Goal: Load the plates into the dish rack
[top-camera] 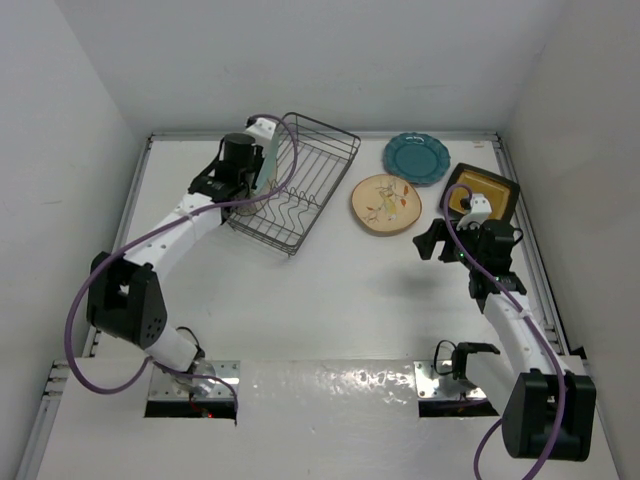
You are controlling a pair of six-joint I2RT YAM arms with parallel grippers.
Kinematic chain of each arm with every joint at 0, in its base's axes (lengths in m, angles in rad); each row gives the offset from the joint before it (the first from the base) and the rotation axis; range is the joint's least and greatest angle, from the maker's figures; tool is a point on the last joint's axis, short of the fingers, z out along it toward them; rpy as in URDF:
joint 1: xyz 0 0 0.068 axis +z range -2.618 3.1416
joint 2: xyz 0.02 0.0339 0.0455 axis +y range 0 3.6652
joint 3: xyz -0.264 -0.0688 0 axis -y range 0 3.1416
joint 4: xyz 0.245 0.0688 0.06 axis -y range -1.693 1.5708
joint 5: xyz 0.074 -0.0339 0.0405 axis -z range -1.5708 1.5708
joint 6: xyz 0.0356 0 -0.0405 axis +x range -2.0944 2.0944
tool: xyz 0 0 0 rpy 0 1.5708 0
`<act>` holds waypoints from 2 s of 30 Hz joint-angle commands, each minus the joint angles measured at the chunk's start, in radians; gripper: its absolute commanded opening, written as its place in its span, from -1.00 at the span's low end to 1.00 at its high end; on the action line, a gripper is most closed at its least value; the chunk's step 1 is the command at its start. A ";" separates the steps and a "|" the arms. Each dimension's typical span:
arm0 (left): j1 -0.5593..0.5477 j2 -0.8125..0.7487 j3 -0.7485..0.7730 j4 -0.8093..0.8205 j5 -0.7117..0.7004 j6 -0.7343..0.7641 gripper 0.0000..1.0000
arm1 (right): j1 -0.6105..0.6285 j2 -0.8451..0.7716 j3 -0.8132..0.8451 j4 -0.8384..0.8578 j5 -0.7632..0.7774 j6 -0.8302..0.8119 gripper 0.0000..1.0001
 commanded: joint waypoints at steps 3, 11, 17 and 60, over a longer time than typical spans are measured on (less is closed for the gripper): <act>0.021 0.014 -0.011 0.197 -0.042 -0.007 -1.00 | 0.003 -0.005 0.013 0.013 -0.026 -0.013 0.74; 0.093 0.077 -0.017 0.193 0.159 -0.107 -1.00 | 0.003 -0.002 0.010 0.013 -0.034 -0.010 0.74; 0.120 0.109 -0.019 0.190 0.208 -0.107 -1.00 | 0.003 -0.007 0.012 0.010 -0.034 -0.011 0.74; 0.087 -0.058 0.293 -0.229 0.460 -0.020 0.49 | 0.003 1.026 0.461 0.352 0.109 0.558 0.32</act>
